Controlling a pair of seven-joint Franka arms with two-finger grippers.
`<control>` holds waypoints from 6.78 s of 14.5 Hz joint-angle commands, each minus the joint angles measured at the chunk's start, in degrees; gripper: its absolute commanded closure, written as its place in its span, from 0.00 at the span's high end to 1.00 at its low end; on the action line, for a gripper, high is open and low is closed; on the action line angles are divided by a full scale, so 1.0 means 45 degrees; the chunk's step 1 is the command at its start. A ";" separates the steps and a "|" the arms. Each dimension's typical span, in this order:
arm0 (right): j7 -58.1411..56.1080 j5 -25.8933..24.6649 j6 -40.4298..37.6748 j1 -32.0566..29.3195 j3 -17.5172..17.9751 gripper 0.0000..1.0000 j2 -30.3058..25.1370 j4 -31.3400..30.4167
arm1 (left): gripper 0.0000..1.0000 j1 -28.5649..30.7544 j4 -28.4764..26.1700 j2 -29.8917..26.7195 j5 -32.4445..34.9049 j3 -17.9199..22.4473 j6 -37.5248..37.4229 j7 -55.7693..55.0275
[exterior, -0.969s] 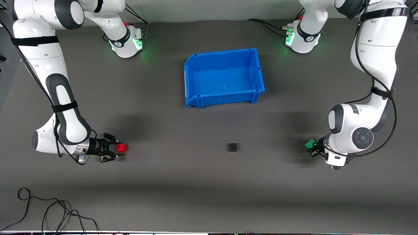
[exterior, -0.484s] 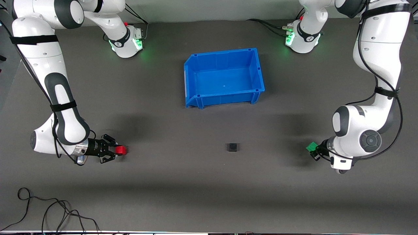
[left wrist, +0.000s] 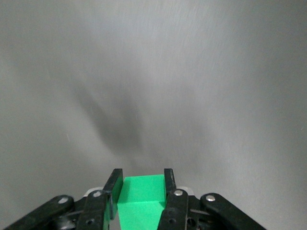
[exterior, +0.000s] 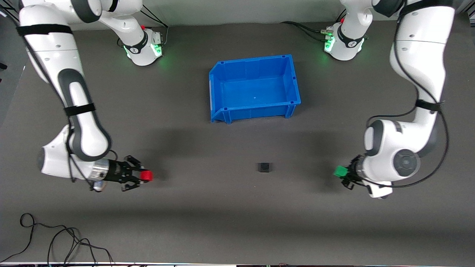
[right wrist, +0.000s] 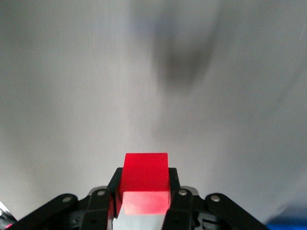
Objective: Attach green and red cubes to black cube
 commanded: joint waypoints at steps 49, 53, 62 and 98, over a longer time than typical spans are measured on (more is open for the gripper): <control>0.7360 -0.1246 0.3096 0.6868 -0.0919 1.00 0.4484 0.5829 | 1.00 0.0888 0.0267 -0.2254 -0.0117 0.0302 -0.3771 0.3593; 0.5785 -0.2150 0.0689 0.6867 -0.2287 1.00 0.3314 0.5382 | 1.00 0.1808 -0.0260 -0.3562 0.0136 0.0400 -0.4458 0.8325; -0.2496 -0.2169 -0.4543 0.6945 -0.6485 1.00 -0.1082 0.2548 | 1.00 0.1909 -0.1335 -0.6864 0.1309 0.0361 -0.5786 1.5134; -1.4008 -0.9142 -0.7831 -0.1883 0.0522 1.00 -0.8018 0.0497 | 0.99 0.2202 -0.0105 -0.7296 0.0898 0.0361 -0.7115 1.6599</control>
